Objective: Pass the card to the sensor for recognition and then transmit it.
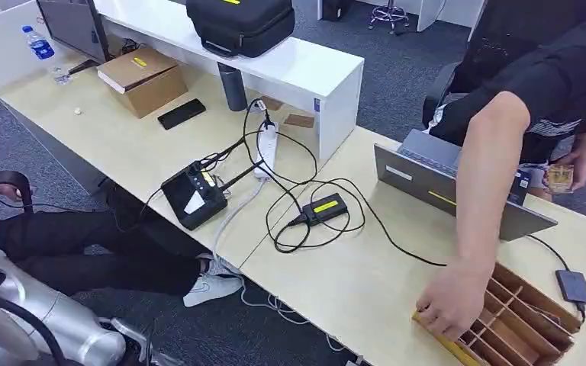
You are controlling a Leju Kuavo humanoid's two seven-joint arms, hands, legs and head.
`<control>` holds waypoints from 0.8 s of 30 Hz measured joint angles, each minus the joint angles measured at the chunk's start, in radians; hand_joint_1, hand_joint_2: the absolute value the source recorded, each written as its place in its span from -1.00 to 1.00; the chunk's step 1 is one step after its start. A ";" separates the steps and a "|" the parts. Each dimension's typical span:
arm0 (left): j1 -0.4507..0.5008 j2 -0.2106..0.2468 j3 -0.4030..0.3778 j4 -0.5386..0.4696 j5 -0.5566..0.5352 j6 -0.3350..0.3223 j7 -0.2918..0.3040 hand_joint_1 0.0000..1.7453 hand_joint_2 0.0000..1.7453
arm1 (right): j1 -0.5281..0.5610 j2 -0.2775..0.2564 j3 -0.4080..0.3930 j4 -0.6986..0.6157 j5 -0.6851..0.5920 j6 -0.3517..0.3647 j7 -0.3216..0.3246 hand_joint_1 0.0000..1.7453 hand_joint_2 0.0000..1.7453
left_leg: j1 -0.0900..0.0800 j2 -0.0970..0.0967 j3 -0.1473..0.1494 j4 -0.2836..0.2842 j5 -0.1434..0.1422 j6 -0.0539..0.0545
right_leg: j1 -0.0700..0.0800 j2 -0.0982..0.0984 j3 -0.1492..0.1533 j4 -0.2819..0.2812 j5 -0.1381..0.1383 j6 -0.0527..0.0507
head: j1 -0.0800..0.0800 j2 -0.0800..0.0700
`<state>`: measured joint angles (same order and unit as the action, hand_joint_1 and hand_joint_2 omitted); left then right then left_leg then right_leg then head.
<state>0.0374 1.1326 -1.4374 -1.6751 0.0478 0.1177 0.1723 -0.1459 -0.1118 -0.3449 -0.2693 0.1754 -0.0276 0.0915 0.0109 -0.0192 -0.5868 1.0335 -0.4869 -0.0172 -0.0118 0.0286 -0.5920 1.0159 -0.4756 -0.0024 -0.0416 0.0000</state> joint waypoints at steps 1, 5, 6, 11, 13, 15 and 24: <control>0.020 -0.005 -0.001 0.000 0.029 0.024 0.019 -1.00 1.00 | 0.003 0.000 0.003 0.002 0.008 0.008 0.004 -1.00 1.00 | 0.000 0.000 0.000 0.000 0.000 0.000 | 0.000 0.000 0.000 0.000 0.000 0.000 | 0.000 0.000; 0.067 -0.023 -0.004 -0.008 0.094 0.126 0.076 -1.00 1.00 | 0.012 0.002 0.013 0.010 0.029 0.026 0.018 -1.00 1.00 | 0.000 -0.002 0.000 0.000 0.000 0.001 | 0.000 -0.002 0.001 0.000 0.000 0.000 | 0.000 0.000; 0.072 -0.028 -0.008 -0.011 0.099 0.154 0.081 -1.00 1.00 | 0.015 0.002 0.015 0.011 0.040 0.028 0.022 -1.00 1.00 | 0.000 -0.002 0.000 0.000 -0.001 0.001 | 0.000 -0.003 0.001 0.000 0.000 0.000 | 0.000 0.000; 0.058 -0.052 -0.059 -0.024 0.001 0.214 0.124 -1.00 1.00 | 0.027 0.002 0.039 0.019 0.079 0.055 0.029 -1.00 1.00 | 0.000 -0.003 0.000 0.000 0.000 0.001 | 0.000 -0.003 0.002 0.000 0.000 0.000 | 0.000 0.000; 0.044 -0.054 -0.077 -0.024 -0.031 0.188 0.130 -1.00 1.00 | 0.029 0.002 0.048 0.021 0.087 0.059 0.030 -1.00 1.00 | 0.000 -0.003 0.001 0.000 0.000 0.001 | 0.000 -0.003 0.002 0.000 0.000 0.000 | 0.000 0.000; 0.027 -0.052 -0.086 -0.024 -0.063 0.143 0.108 -1.00 1.00 | 0.028 0.002 0.053 0.022 0.090 0.062 0.028 -1.00 1.00 | 0.000 -0.004 0.001 0.000 0.000 0.001 | 0.000 -0.004 0.002 0.000 0.000 0.000 | 0.000 0.000; -0.053 -0.010 -0.104 -0.017 -0.107 -0.037 -0.016 -1.00 1.00 | 0.022 0.002 0.068 0.022 0.115 0.073 0.033 -1.00 1.00 | 0.000 -0.005 0.001 0.000 0.000 0.000 | 0.000 -0.005 0.003 0.001 0.000 0.000 | 0.000 0.000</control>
<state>-0.0154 1.1227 -1.5412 -1.6922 -0.0591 0.0809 0.1560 -0.1243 -0.1095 -0.2773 -0.2472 0.2907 0.0454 0.1244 0.0111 -0.0243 -0.5855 1.0336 -0.4865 -0.0173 -0.0117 0.0237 -0.5888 1.0164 -0.4755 -0.0024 -0.0412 0.0000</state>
